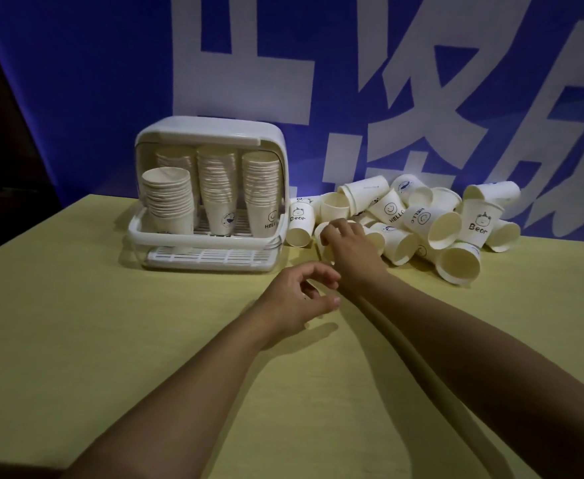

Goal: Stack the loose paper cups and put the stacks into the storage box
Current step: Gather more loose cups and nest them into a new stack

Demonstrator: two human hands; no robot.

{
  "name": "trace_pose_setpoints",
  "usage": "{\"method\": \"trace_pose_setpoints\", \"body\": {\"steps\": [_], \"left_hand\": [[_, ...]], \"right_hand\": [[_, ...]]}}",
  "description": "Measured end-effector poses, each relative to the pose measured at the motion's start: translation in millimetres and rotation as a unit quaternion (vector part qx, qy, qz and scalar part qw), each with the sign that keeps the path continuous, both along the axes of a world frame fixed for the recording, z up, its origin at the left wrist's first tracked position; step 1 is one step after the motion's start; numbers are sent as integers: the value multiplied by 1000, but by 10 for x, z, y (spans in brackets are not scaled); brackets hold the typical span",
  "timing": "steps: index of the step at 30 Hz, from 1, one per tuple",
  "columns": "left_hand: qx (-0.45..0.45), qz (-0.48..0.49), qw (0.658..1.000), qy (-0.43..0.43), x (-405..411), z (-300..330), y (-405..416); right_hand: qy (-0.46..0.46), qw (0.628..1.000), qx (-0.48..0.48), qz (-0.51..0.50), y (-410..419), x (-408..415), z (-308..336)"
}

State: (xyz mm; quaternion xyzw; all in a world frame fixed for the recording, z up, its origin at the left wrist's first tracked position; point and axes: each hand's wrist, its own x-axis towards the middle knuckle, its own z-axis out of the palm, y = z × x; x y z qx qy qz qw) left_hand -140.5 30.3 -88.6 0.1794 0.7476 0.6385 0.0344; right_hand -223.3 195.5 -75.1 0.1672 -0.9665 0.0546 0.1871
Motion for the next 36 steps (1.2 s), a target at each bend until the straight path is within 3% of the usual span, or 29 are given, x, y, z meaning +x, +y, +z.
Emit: {"method": "trace_pose_setpoints", "body": {"steps": [2,5,9,15,20,22,24,27,31,34,36], "left_hand": [[6,32,999,23,-4,11,5],[-26,108,990,85,-34,24,-23],[-121,142,972,146,-55,21,-56],[-220,151,940,210,-12,69,-29],[-195,161,957,139,-16,19,-42],[-200,160,961,106,-24,-6,-34],[-187,155,967,78,-29,-31,-23],[-171,145,972,72,-12,-45,16],[-173,153,970,80,15,-34,74],[-187,144,967,92,21,-9,121],[-187,134,969,94,11,13,171]], "right_hand": [[27,995,-94,14,31,54,20],[61,958,-280,32,123,183,158],[-56,912,-404,52,168,470,354],[-150,906,-385,92,35,776,322],[-148,878,-450,65,217,780,261],[-91,915,-392,31,345,760,201],[-38,962,-269,-1,482,744,71],[-72,981,-178,-23,623,749,-131],[-58,960,-270,-33,753,734,-207],[-47,897,-438,-31,837,803,5],[-51,871,-489,-19,900,900,190]]}}
